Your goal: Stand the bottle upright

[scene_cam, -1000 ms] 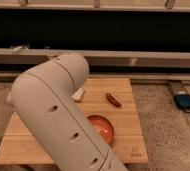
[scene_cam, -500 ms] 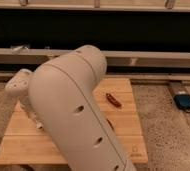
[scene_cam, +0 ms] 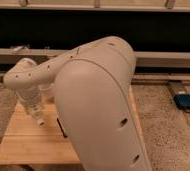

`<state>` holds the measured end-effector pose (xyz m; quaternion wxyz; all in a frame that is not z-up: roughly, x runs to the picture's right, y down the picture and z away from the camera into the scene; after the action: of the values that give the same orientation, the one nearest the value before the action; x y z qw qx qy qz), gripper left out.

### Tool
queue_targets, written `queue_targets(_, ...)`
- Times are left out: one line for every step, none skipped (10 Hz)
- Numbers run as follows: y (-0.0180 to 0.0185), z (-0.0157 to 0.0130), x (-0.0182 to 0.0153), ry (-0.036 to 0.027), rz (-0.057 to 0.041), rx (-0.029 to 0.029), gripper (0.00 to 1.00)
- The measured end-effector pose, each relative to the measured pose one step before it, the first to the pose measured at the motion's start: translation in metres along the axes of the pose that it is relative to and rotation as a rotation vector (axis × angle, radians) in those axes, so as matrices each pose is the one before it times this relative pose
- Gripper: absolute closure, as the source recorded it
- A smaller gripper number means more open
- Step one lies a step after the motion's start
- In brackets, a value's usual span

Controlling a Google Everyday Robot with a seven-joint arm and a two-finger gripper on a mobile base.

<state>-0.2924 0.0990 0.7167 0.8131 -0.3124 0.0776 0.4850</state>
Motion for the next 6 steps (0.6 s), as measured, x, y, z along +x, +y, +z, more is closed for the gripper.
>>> queue_targets(-0.00377, -0.00574, 0.00564, 0.00803, -0.00536, -0.00747, 0.82)
queue_targets(-0.0062, -0.00305, 0.00348, 0.01242, 0.00518, -0.00285, 0.82)
queue_targets(-0.00752, -0.00398, 0.00197, 0.01877, 0.01933, -0.01046, 0.82)
queue_targets(-0.0102, -0.00176, -0.00053, 0.0283, 0.04433, -0.018, 0.82)
queue_targets(-0.01123, -0.00224, -0.00288, 0.01861, 0.0548, -0.01367, 0.82)
queue_targets(-0.01087, -0.0015, -0.00237, 0.01497, 0.05554, -0.00393, 0.82)
